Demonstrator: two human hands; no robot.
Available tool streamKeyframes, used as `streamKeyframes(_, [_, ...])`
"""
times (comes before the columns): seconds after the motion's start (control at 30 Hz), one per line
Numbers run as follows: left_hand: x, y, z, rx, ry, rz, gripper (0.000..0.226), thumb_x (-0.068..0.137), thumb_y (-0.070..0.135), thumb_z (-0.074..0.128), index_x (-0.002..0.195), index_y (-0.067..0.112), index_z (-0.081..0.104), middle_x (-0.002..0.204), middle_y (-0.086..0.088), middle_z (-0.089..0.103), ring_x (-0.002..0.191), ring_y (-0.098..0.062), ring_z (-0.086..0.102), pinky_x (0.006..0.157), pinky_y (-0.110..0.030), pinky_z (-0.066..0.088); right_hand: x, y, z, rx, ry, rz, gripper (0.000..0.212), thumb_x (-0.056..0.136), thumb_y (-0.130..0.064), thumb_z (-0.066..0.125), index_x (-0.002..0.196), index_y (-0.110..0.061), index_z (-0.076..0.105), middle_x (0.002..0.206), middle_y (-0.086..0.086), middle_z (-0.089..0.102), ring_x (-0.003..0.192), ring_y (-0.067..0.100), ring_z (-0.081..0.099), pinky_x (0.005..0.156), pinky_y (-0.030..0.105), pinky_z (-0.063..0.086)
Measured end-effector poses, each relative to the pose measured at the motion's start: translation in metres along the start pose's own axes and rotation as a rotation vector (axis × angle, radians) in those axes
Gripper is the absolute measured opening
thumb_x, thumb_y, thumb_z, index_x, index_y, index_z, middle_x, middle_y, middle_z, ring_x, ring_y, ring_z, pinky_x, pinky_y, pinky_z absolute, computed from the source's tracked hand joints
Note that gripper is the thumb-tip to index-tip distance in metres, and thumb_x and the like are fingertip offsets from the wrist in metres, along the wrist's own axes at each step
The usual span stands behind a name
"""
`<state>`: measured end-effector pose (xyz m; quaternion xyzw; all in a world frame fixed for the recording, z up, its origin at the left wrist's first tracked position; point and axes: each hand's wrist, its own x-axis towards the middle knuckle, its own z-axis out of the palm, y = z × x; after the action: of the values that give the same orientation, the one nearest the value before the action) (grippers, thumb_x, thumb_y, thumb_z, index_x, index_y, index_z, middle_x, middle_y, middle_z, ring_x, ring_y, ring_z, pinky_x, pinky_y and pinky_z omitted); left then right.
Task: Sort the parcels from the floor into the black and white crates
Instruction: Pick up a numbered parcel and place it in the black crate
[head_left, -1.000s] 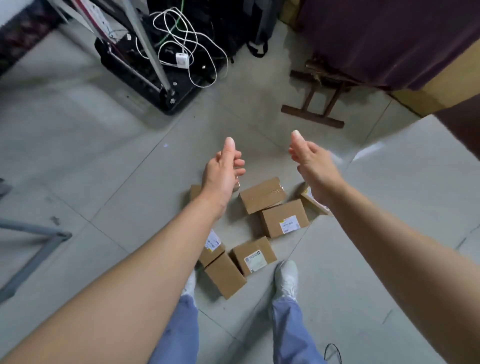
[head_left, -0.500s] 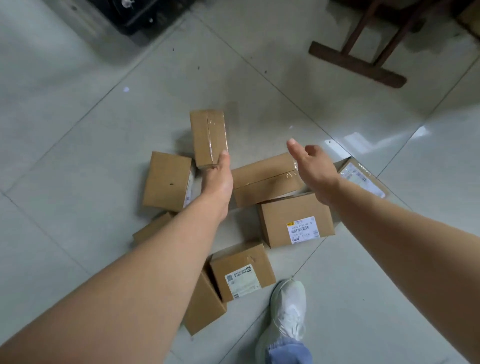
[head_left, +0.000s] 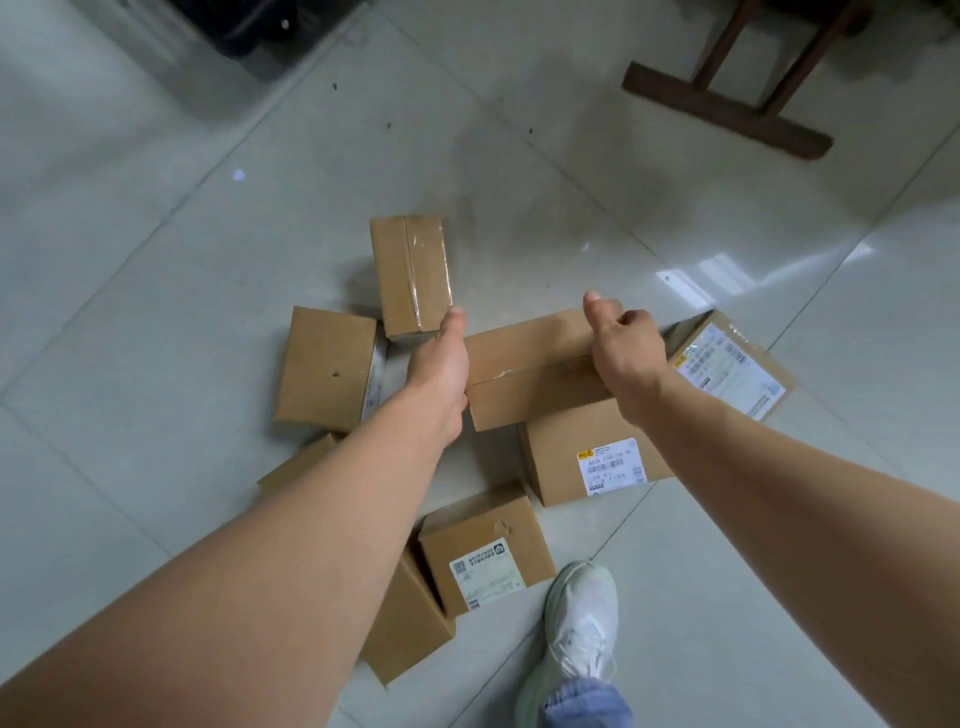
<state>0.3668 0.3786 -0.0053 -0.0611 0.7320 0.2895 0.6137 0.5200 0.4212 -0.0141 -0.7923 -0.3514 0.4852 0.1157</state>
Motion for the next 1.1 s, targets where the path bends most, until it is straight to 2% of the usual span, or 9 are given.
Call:
streamKeyframes(0.17, [-0.088, 0.034, -0.011, 0.021, 0.075, 0.089, 0.043, 0.090, 0.056, 0.050, 0.112, 0.021, 0.059, 0.110, 0.000, 0.066, 0.101, -0.019, 0.060, 0.098, -0.042, 0.045, -0.071, -0.049, -0.042, 0.114, 0.112, 0.001, 0.051, 0.087, -0.058, 0.051, 0.106, -0.011, 0.045, 0.108, 0.006, 0.054, 0.098, 0.023, 0.052, 0.086, 0.034, 0.041])
streamKeyframes(0.27, [-0.151, 0.072, -0.020, -0.009, 0.093, 0.182, 0.039, 0.090, 0.051, 0.052, 0.106, 0.017, 0.063, 0.111, -0.005, 0.068, 0.105, -0.025, 0.062, 0.097, -0.046, 0.047, -0.121, -0.098, -0.075, 0.114, 0.173, -0.030, 0.067, 0.086, -0.058, 0.051, 0.121, 0.000, 0.051, 0.125, 0.015, 0.050, 0.111, 0.031, 0.051, 0.099, 0.041, 0.041])
streamKeyframes(0.4, [-0.240, 0.134, -0.039, -0.075, 0.077, 0.308, 0.033, 0.092, 0.047, 0.053, 0.081, 0.016, 0.058, 0.082, 0.005, 0.065, 0.070, -0.008, 0.062, 0.058, -0.026, 0.045, -0.192, -0.178, -0.121, 0.137, 0.166, -0.092, 0.072, 0.088, -0.058, 0.047, 0.138, -0.006, 0.044, 0.140, 0.013, 0.036, 0.124, 0.029, 0.044, 0.102, 0.037, 0.034])
streamKeyframes(0.53, [-0.330, 0.196, -0.069, -0.107, 0.040, 0.401, 0.034, 0.092, 0.048, 0.053, 0.087, 0.015, 0.060, 0.075, 0.004, 0.064, 0.054, -0.006, 0.062, 0.045, -0.021, 0.046, -0.269, -0.258, -0.159, 0.228, 0.162, -0.207, 0.064, 0.087, -0.057, 0.049, 0.122, -0.003, 0.055, 0.130, 0.010, 0.047, 0.105, 0.025, 0.053, 0.097, 0.038, 0.043])
streamKeyframes(0.6, [-0.374, 0.222, -0.087, -0.130, 0.026, 0.450, 0.033, 0.092, 0.046, 0.055, 0.083, 0.015, 0.062, 0.067, 0.007, 0.064, 0.054, -0.009, 0.064, 0.050, -0.023, 0.053, -0.310, -0.294, -0.172, 0.251, 0.171, -0.266, 0.060, 0.087, -0.057, 0.050, 0.116, -0.005, 0.055, 0.127, 0.009, 0.047, 0.105, 0.025, 0.053, 0.095, 0.038, 0.044])
streamKeyframes(0.67, [-0.413, 0.243, -0.109, -0.122, 0.032, 0.512, 0.034, 0.092, 0.045, 0.055, 0.074, 0.017, 0.062, 0.060, 0.012, 0.064, 0.060, -0.010, 0.062, 0.066, -0.029, 0.054, -0.349, -0.326, -0.180, 0.265, 0.170, -0.331, 0.050, 0.087, -0.057, 0.049, 0.102, -0.009, 0.054, 0.114, 0.006, 0.050, 0.092, 0.019, 0.052, 0.079, 0.031, 0.042])
streamKeyframes(0.77, [-0.470, 0.268, -0.145, -0.139, 0.035, 0.587, 0.034, 0.092, 0.044, 0.056, 0.071, 0.017, 0.062, 0.057, 0.013, 0.063, 0.054, -0.007, 0.060, 0.059, -0.025, 0.051, -0.406, -0.362, -0.187, 0.321, 0.151, -0.388, 0.044, 0.089, -0.057, 0.048, 0.098, -0.014, 0.047, 0.089, -0.005, 0.051, 0.072, 0.007, 0.047, 0.058, 0.022, 0.033])
streamKeyframes(0.93, [-0.539, 0.289, -0.208, -0.207, 0.087, 0.651, 0.031, 0.089, 0.044, 0.058, 0.074, 0.018, 0.062, 0.074, 0.003, 0.064, 0.066, -0.016, 0.061, 0.064, -0.032, 0.054, -0.488, -0.396, -0.183, 0.396, 0.119, -0.457, 0.044, 0.089, -0.056, 0.049, 0.102, -0.014, 0.045, 0.086, -0.008, 0.048, 0.073, 0.003, 0.046, 0.058, 0.022, 0.033])
streamKeyframes(1.1, [-0.588, 0.292, -0.262, -0.245, 0.139, 0.738, 0.031, 0.088, 0.049, 0.057, 0.080, 0.019, 0.062, 0.075, 0.003, 0.067, 0.067, -0.016, 0.064, 0.060, -0.030, 0.053, -0.548, -0.415, -0.172, 0.404, 0.021, -0.538, 0.043, 0.090, -0.056, 0.044, 0.099, -0.015, 0.050, 0.100, 0.001, 0.051, 0.085, 0.017, 0.048, 0.068, 0.028, 0.036])
